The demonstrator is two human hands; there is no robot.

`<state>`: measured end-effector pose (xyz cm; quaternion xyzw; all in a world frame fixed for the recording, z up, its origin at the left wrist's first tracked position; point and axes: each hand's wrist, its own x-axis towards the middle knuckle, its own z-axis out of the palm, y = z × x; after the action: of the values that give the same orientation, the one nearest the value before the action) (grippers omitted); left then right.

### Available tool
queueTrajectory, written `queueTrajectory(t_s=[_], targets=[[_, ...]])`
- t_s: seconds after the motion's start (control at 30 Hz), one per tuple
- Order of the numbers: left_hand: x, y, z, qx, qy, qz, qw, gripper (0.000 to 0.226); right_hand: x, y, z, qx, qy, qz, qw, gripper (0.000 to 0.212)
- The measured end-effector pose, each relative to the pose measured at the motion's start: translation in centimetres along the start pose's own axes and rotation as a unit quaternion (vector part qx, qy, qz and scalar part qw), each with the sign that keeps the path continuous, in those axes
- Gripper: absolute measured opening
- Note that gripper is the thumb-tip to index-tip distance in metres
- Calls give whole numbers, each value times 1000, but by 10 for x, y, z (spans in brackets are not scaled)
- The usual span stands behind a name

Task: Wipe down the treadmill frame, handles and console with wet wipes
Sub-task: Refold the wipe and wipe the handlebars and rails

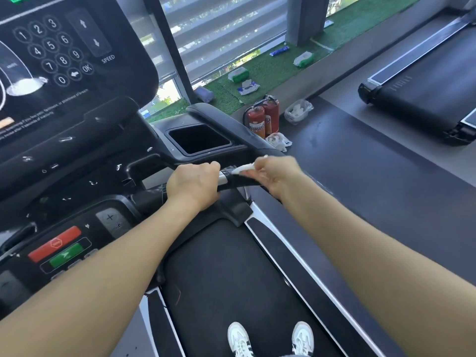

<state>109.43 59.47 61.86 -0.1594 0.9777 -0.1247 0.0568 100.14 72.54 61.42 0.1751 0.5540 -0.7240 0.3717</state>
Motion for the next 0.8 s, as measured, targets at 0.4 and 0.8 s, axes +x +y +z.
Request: queueTrajectory(t_s=[0.4,0.8], targets=[[1,0,4,1,15,14,1000,22,-5,44,9,-500,13,-373,781,21],[1,0,5,-7,21,14,1000,29,-5,44,8,-487,-1,-390,782,22]])
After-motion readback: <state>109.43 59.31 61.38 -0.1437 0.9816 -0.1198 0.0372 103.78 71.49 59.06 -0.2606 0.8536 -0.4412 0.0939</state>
